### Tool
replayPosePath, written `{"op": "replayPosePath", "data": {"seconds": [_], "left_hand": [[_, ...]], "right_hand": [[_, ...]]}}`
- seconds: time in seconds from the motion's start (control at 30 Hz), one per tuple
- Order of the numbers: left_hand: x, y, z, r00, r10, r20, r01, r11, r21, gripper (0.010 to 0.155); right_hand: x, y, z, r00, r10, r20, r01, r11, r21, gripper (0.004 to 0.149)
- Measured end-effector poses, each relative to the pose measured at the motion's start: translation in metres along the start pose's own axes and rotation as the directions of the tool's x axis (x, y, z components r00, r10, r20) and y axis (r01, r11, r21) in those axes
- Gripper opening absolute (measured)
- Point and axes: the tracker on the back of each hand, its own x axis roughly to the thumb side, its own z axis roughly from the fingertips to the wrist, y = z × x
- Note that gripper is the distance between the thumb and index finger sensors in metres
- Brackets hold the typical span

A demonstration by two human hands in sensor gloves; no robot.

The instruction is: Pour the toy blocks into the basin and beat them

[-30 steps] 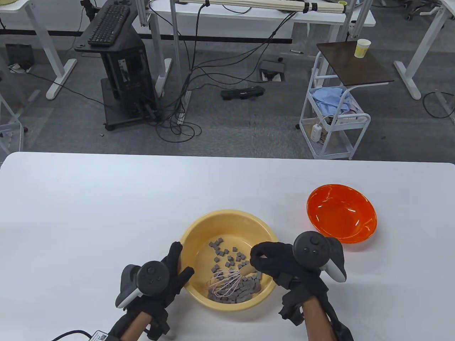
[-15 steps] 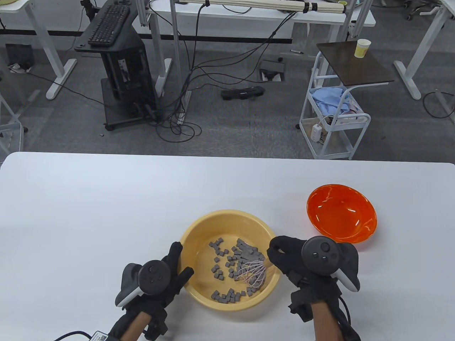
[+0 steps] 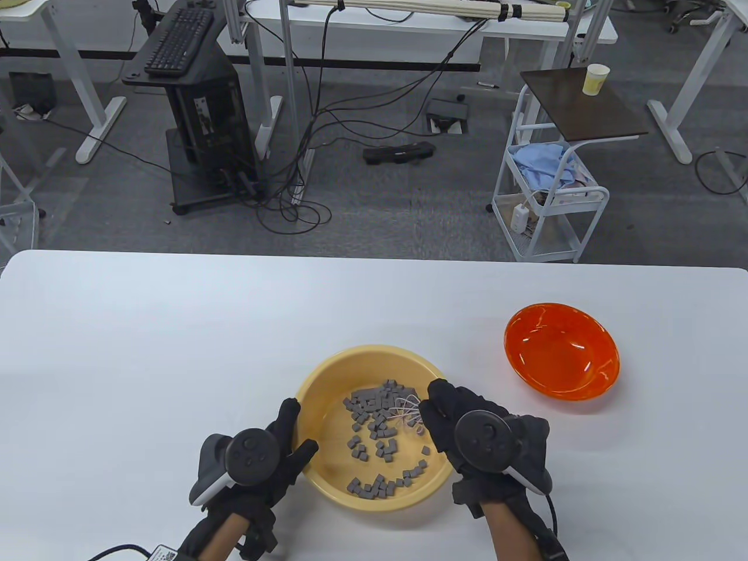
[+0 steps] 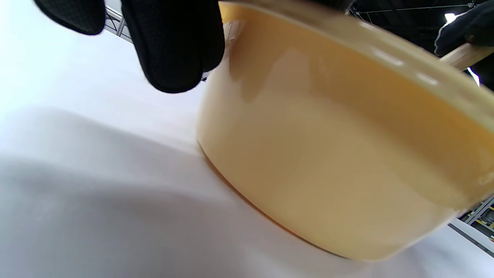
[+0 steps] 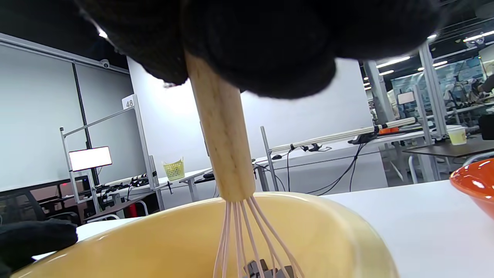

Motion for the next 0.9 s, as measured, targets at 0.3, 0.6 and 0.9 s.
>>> {"op": "replayPosePath", "data": {"seconds": [0.3,0.6,0.9], "left_hand": [[0.0,0.0,0.0,1.0,0.006,0.001,-0.006,1.0,-0.001,0.076],[0.0,0.0,0.0,1.0,0.0,-0.001,0.0,1.0,-0.005,0.076],[0.0,0.001,0.0,1.0,-0.009,-0.001,0.009,1.0,-0.007,0.076]], "right_hand": [[0.004,0.007,0.0,0.999,-0.054,0.007,0.054,0.999,0.007,0.043],[0.013,0.028,-0.005,0.966,-0.255,0.047,0.241,0.951,0.193,0.047],[0.012,0.024,-0.008,0.857,-0.514,0.036,0.474,0.814,0.336,0.05]]}}
